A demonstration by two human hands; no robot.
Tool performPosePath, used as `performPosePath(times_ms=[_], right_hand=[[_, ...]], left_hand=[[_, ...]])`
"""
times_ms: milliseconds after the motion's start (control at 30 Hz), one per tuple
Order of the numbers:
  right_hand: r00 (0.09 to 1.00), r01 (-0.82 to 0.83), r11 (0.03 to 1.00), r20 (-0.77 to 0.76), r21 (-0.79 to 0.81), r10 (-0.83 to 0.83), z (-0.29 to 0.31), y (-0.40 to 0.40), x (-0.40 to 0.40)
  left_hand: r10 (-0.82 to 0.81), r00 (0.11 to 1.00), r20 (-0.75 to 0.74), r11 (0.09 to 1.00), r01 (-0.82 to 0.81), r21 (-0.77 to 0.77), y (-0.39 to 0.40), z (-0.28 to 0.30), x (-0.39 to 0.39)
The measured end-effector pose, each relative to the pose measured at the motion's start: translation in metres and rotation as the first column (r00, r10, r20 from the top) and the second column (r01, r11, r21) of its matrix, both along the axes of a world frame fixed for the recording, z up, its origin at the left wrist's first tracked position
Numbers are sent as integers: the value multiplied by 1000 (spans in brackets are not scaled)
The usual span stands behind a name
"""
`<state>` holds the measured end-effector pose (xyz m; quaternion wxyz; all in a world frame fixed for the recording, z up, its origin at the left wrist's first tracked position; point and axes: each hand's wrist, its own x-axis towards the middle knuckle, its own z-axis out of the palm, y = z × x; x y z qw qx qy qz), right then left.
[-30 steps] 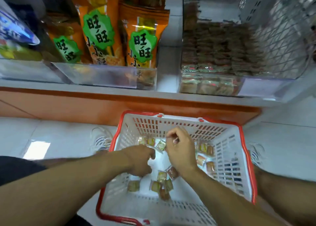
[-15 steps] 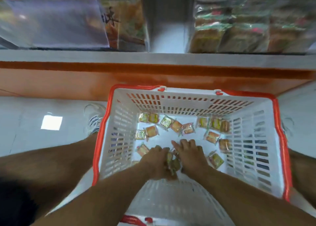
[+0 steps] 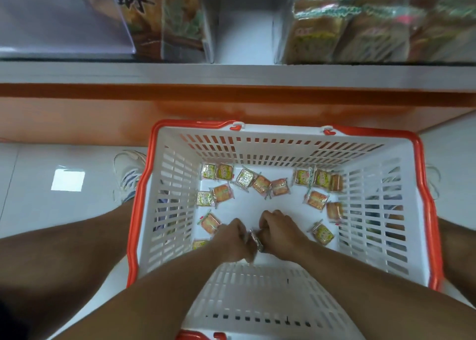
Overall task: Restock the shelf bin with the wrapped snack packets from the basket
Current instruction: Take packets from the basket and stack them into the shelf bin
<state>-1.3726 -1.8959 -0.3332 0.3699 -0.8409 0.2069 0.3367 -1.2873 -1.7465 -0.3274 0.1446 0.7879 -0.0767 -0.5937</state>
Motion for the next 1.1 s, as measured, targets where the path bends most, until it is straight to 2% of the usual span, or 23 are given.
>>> performPosePath(times_ms=[67, 100, 167, 233, 300, 500, 600, 667, 733, 867, 933, 1000, 1100], right_hand=[[986, 150, 981, -89, 125, -139, 5, -4, 3], [963, 241, 944, -172, 224, -205, 7, -4, 2], [874, 465, 776, -360, 427, -326, 11, -3, 0], [814, 572, 634, -458, 520, -357, 16, -1, 3], [825, 557, 613, -452, 560, -338, 24, 1, 11], [897, 422, 671, -386, 609, -214, 80, -17, 38], [943, 307, 790, -282, 531, -176, 135, -27, 59], [956, 281, 821, -223, 497, -192, 177, -30, 71], [973, 232, 855, -122, 464, -198, 226, -32, 78], [961, 111, 894, 183, 433, -208, 332, -45, 79], [887, 72, 904, 388, 421, -252, 382, -56, 78], [761, 66, 894, 557, 443, -332, 420, -68, 76], [604, 68, 875, 678, 480, -419, 444, -86, 73]], left_hand=[[167, 975, -149, 985, -173, -25, 4, 5, 5], [180, 961, -209, 983, -186, -7, 7, 7, 6], [155, 940, -304, 988, -153, 30, 14, 8, 8], [211, 882, -421, 977, -205, 60, 15, 12, 9], [231, 856, -462, 972, -225, 70, 14, 16, 11], [173, 810, -560, 979, -202, 9, 1, 55, 27], [49, 752, -658, 993, -108, -50, -15, 95, 49], [-36, 724, -689, 995, -36, -90, -25, 134, 70], [-122, 735, -667, 988, 24, -154, -32, 182, 90], [-211, 717, -665, 941, -36, -338, -42, 289, 115], [-234, 692, -683, 890, -130, -436, -45, 339, 120], [-184, 698, -692, 823, -275, -497, -48, 376, 121], [-69, 740, -669, 703, -439, -559, -54, 405, 119]])
